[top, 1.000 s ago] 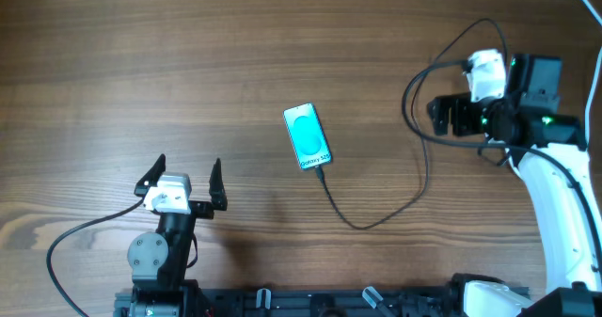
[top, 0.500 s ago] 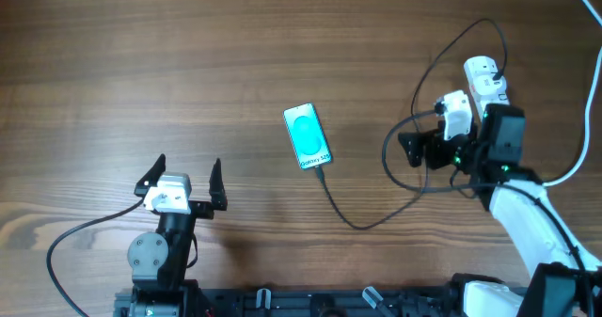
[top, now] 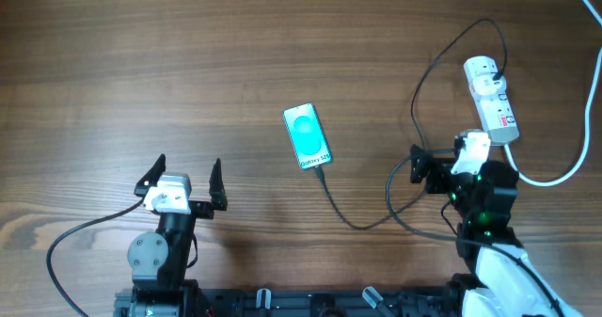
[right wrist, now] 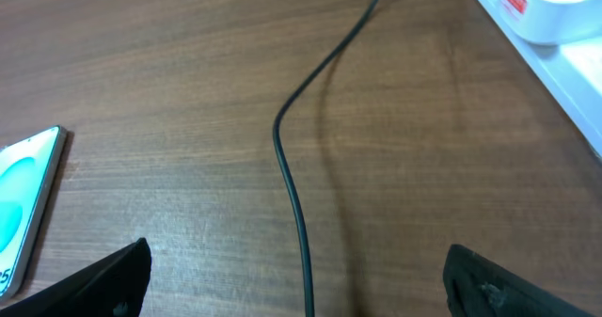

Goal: Plug charger to phone and switch on socket

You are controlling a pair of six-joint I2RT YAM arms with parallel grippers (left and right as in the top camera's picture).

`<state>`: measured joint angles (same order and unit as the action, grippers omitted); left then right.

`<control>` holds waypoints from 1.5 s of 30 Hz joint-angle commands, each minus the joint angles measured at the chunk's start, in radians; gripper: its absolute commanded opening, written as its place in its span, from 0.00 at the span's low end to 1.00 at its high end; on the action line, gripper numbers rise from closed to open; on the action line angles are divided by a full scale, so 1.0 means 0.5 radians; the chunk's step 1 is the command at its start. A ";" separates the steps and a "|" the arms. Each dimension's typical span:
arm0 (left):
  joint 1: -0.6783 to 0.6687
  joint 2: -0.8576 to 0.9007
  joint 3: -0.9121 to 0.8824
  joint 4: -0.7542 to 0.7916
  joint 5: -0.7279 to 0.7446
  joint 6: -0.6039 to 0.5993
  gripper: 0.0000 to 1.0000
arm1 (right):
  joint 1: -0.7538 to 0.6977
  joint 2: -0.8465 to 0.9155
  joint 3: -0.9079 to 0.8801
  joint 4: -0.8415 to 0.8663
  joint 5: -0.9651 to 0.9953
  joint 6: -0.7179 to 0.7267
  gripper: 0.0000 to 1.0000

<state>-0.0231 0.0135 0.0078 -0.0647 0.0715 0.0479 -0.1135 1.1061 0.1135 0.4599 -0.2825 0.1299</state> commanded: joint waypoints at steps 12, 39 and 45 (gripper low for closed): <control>0.017 -0.021 -0.005 -0.021 -0.034 0.032 1.00 | 0.008 -0.435 -0.217 -0.163 0.356 0.369 1.00; 0.017 -0.021 -0.005 -0.021 -0.034 0.032 1.00 | 0.008 -2.074 -0.217 -0.880 -0.006 -0.105 1.00; 0.017 -0.021 -0.005 -0.021 -0.034 0.032 1.00 | 0.037 -2.206 -0.217 -0.890 0.150 -0.154 0.99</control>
<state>-0.0231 0.0128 0.0078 -0.0647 0.0715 0.0479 -0.1116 0.0189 0.0063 0.0166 -0.2684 0.0723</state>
